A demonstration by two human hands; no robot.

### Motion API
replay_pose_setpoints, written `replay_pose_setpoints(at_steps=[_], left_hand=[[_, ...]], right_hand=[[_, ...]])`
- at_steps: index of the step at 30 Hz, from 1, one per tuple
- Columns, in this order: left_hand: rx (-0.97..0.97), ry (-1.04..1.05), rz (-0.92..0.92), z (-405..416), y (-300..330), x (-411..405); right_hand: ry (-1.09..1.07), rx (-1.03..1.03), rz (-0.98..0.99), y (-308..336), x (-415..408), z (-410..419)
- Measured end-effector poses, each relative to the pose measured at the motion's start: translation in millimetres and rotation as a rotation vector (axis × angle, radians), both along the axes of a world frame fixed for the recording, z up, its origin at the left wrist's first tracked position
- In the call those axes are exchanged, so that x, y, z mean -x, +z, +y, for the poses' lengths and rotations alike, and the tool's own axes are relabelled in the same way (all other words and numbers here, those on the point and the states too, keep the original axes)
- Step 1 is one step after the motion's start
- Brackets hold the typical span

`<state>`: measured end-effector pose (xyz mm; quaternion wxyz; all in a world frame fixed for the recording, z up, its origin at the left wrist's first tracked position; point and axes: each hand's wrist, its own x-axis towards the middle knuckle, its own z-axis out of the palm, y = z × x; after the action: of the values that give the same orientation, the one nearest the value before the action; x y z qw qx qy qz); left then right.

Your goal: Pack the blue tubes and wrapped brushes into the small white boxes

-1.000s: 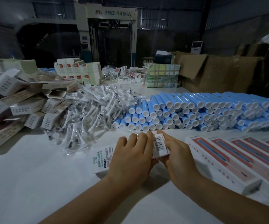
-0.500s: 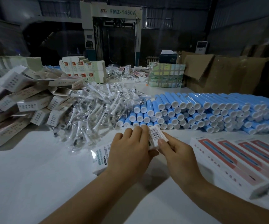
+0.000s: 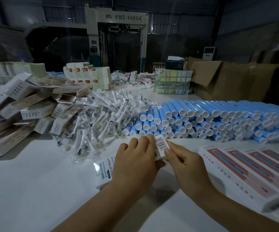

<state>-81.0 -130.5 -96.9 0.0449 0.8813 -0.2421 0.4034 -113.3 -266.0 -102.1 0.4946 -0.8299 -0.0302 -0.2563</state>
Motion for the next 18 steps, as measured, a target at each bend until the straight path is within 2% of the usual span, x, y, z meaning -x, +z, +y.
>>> replay_pose_setpoints(at_steps=[7, 11, 13, 15, 18], left_hand=[[-0.036, -0.065, -0.001, -3.0, -3.7, -2.0], [0.001, -0.028, 0.191, -4.7, 9.1, -1.5], [0.155, -0.057, 0.289, -4.3, 17.8, -8.4], [0.433, -0.202, 0.429, -3.7, 30.2, -10.7], [1.101, -0.495, 0.725, 3.6, 47.1, -10.4]], right_hand=[[0.025, -0.062, 0.035, -3.7, -2.2, -1.8], [0.089, -0.181, 0.064, -1.1, -7.2, -0.5], [0.164, -0.278, 0.07, 2.8, -8.8, 0.8], [0.201, -0.336, 0.038, 5.1, -8.9, 0.8], [0.188, -0.285, 0.015, 3.8, -8.7, -2.1]])
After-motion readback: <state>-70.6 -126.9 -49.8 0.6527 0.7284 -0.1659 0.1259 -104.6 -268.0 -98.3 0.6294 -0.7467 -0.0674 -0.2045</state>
